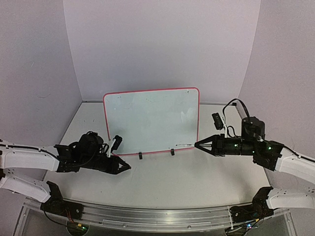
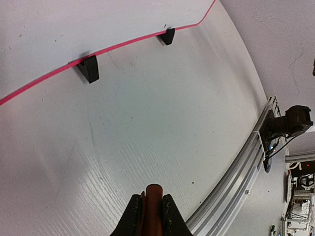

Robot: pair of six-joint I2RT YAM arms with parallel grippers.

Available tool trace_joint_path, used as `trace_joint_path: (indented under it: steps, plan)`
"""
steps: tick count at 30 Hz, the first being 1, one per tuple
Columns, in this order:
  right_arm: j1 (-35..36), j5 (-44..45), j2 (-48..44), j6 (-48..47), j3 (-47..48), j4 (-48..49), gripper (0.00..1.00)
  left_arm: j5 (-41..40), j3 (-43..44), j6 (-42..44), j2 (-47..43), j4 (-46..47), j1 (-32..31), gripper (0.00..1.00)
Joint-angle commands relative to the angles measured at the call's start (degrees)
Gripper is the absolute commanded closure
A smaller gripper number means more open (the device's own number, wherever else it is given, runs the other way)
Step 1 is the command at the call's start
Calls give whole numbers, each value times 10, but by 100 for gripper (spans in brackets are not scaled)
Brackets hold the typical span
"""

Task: Write a sentence on the whiteboard
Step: Move the pen cap to the center of the board.

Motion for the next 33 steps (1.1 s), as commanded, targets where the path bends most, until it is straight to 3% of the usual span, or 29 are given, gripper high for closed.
trace_joint_path:
  steps: [1,10,18,27,33]
  plan:
    - [19,25,25,-21,21,12,100,4,-15,-25,47,89,1,100]
    - [61,65,61,-34,24,26,100,-2,-35,-31,129,122,1,98]
    - [84,80,87,-43,34,29,100,-9,-35,-29,171,127,1,86]
    - [97,92,94,-48,41,28,100,-43,-30,-35,153,82,2,65]
    - [101,95,103,-53,48,25,100,-72,-28,-30,116,35,2,58]
